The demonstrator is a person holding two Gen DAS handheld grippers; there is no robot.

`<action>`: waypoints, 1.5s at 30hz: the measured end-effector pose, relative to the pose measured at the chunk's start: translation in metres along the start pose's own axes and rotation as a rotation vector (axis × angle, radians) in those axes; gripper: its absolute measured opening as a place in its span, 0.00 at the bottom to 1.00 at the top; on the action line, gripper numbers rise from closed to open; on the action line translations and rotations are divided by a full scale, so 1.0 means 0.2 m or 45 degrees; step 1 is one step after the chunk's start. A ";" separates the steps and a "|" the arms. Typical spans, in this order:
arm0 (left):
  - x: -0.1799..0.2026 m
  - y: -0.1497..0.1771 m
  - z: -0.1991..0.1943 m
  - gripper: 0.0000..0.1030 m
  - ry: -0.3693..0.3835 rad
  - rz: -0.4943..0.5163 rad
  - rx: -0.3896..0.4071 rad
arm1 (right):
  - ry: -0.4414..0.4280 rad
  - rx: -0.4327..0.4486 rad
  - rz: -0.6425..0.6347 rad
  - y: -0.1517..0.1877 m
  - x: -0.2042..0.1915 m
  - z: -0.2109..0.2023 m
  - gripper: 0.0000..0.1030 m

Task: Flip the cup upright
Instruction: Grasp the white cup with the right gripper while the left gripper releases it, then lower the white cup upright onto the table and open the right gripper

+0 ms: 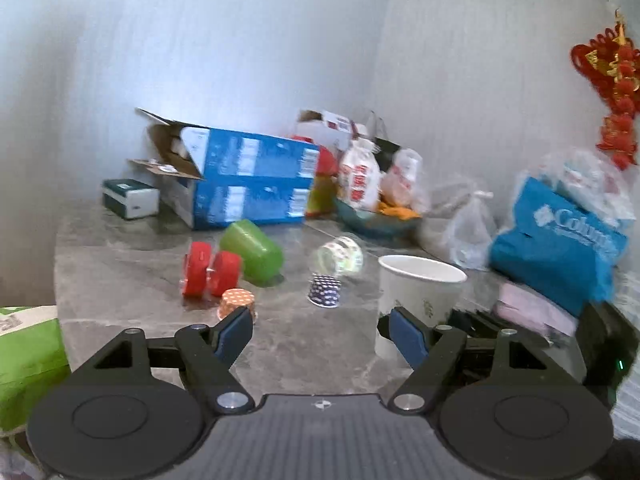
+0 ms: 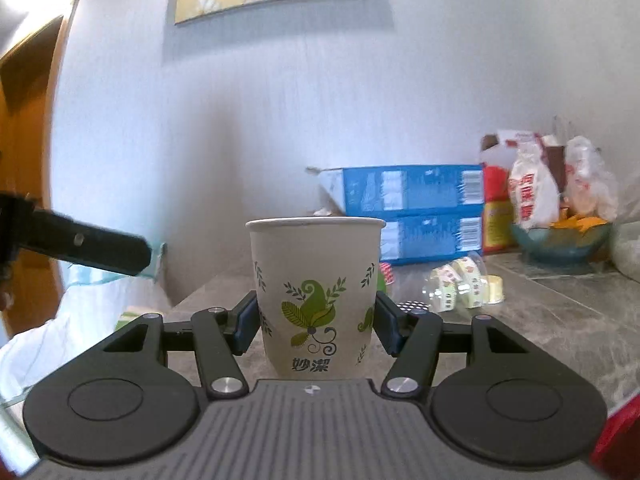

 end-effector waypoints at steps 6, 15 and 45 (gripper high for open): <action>-0.06 0.12 0.07 0.76 -0.182 0.026 0.106 | 0.116 0.120 -0.062 0.04 0.01 -0.04 0.59; -0.06 0.19 0.00 0.76 -0.180 -0.092 0.134 | 0.166 0.040 -0.096 0.17 0.01 0.04 0.59; -0.12 0.32 -0.06 0.83 -0.205 -0.147 0.119 | 0.158 0.074 -0.067 0.24 -0.03 -0.03 0.99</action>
Point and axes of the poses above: each gripper's, at about its wrist camera, not at the fingertips, and z roughly the way its jaws point, x to its right, y to its underside, the point moved 10 cm from there along z, roughly the way its jaws point, and after that the axes turned 13 degrees about x, right-handed, at the moved point
